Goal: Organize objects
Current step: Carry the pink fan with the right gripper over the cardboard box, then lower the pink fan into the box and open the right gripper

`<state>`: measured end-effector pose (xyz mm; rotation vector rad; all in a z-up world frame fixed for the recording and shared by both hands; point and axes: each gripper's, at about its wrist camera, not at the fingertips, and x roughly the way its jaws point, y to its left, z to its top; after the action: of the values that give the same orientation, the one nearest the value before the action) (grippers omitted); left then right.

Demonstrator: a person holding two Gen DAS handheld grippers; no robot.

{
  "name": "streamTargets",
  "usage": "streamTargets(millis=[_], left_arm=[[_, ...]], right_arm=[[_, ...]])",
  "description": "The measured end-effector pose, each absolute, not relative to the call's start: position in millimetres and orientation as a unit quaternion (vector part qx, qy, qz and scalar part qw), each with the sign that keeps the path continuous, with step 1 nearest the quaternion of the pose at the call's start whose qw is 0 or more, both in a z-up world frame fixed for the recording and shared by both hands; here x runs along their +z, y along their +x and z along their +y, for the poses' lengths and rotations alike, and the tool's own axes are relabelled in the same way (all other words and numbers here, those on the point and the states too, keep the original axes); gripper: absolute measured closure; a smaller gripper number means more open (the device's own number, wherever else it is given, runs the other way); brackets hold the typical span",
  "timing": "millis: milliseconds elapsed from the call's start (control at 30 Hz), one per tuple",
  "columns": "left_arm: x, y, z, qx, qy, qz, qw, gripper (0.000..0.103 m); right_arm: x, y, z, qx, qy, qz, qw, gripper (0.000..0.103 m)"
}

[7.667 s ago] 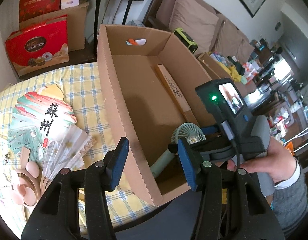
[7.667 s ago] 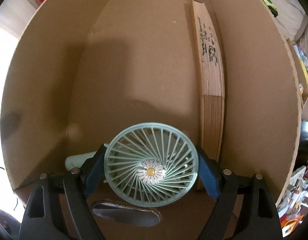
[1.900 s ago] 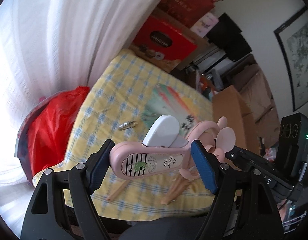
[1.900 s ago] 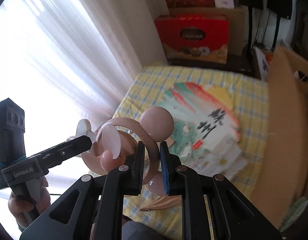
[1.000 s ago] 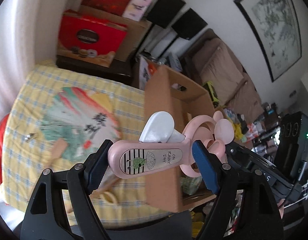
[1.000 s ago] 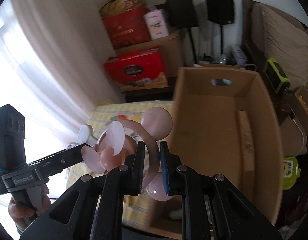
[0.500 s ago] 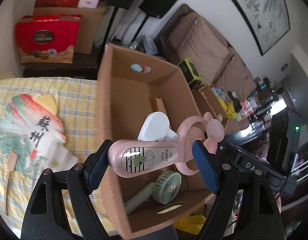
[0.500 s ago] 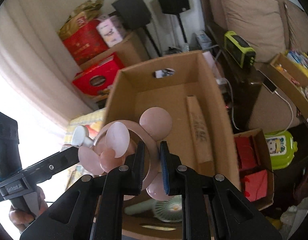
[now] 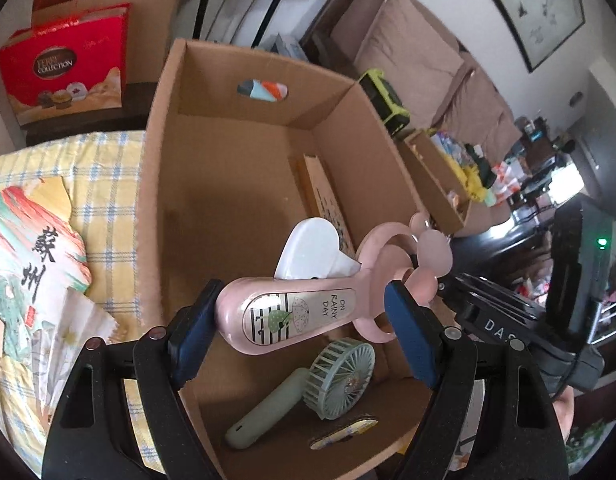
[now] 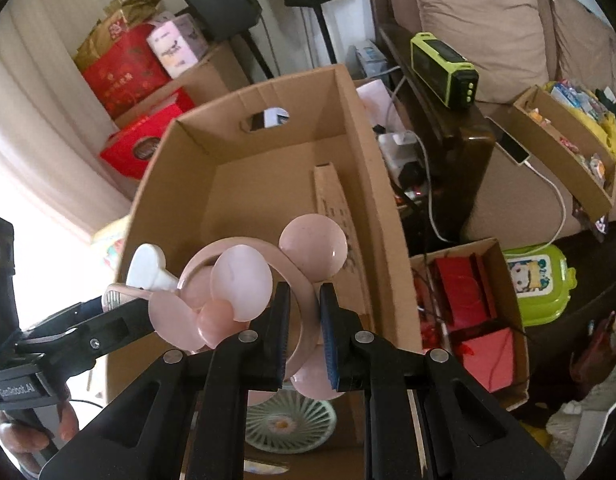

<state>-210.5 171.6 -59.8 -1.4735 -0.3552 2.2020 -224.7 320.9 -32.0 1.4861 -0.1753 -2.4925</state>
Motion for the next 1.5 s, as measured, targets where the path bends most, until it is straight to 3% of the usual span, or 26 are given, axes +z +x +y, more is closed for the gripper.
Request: streamTargets(millis=[633, 1033, 1500], left_arm=[[-75, -206, 201, 0.807, -0.549, -0.016, 0.216, 0.022], [-70, -210, 183, 0.798, -0.554, -0.069, 0.227, 0.02], [-41, -202, 169, 0.81, -0.528, -0.08, 0.241, 0.019]], right_arm=[[-55, -226, 306, -0.85, 0.519, 0.008, 0.089, 0.091], [-57, -226, 302, -0.851, 0.517, 0.023, 0.085, 0.093], [-64, -226, 282, -0.847, 0.522, 0.075, 0.066, 0.092]])
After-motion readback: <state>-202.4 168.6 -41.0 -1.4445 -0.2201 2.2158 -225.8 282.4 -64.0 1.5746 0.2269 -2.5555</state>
